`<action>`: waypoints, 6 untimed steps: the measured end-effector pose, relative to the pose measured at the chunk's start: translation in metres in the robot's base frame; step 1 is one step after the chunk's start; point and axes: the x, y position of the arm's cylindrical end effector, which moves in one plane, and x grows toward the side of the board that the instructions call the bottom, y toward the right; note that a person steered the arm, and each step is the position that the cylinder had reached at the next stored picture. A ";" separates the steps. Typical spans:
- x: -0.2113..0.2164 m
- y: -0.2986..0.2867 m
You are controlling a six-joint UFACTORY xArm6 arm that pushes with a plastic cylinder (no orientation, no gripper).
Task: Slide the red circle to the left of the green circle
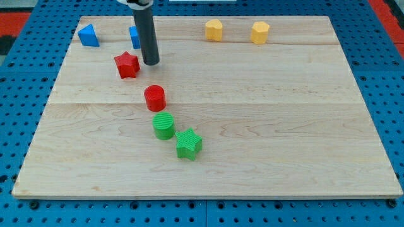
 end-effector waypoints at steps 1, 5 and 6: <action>0.015 -0.049; 0.080 0.040; 0.113 0.035</action>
